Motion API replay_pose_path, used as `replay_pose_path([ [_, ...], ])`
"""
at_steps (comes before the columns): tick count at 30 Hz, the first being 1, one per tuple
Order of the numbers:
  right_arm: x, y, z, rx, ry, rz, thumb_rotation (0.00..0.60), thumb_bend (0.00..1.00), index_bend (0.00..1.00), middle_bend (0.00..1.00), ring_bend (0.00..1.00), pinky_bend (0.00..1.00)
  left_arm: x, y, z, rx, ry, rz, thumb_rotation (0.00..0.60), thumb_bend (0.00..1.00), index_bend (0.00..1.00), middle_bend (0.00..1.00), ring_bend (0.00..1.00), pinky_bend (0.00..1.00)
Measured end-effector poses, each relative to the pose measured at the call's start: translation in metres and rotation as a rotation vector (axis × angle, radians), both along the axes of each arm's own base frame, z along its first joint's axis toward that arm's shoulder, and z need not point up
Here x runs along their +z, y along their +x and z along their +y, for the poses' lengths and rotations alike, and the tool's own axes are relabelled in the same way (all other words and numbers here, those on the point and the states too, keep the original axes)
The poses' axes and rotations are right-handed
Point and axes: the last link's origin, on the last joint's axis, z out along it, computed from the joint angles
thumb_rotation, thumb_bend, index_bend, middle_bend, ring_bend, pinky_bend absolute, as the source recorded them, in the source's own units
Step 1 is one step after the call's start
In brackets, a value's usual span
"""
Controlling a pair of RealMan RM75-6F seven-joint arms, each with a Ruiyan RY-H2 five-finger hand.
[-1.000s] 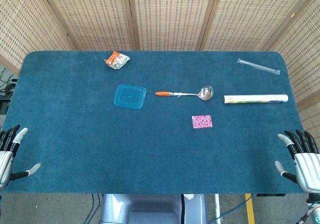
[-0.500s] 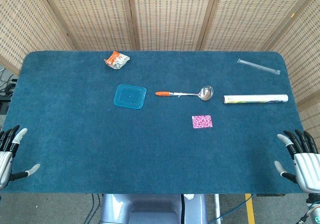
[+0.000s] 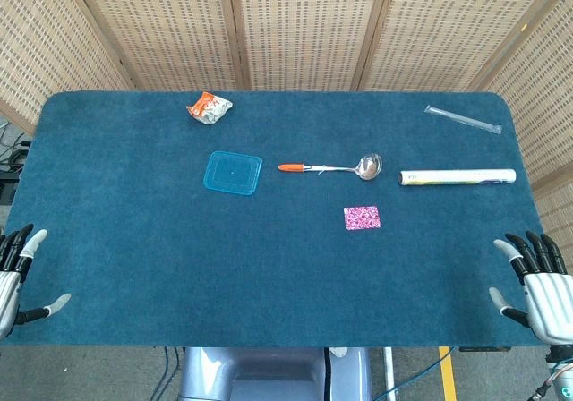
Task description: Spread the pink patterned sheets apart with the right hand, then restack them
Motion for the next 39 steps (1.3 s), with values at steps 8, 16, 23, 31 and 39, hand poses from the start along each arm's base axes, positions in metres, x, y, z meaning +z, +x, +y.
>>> replay_pose_path([
  [8,-0.004,0.007,-0.011,0.045,0.065,-0.002,0.600,0.36,0.19,0.16,0.00,0.00,0.004,0.003,0.000,-0.009,0.011,0.008,0.472,0.00,0.07,0.00,0.00,0.00],
  [16,-0.011,0.018,-0.032,0.089,0.156,-0.005,0.600,0.39,0.19,0.16,0.00,0.00,0.004,0.008,0.004,-0.020,0.003,0.014,0.472,0.00,0.07,0.00,0.00,0.00],
  [23,-0.023,0.034,-0.062,0.137,0.259,-0.017,0.600,0.41,0.17,0.13,0.00,0.00,0.006,0.010,0.007,-0.017,0.003,0.022,0.470,0.00,0.07,0.00,0.00,0.00],
  [31,-0.039,0.049,-0.092,0.151,0.365,-0.036,0.600,0.41,0.17,0.08,0.00,0.00,0.007,0.013,0.011,-0.027,0.005,0.028,0.471,0.00,0.07,0.00,0.00,0.00],
  [39,-0.059,0.064,-0.120,0.142,0.479,-0.039,0.600,0.41,0.17,0.07,0.00,0.00,0.008,0.017,0.016,-0.037,-0.003,0.030,0.470,0.00,0.07,0.00,0.00,0.00],
])
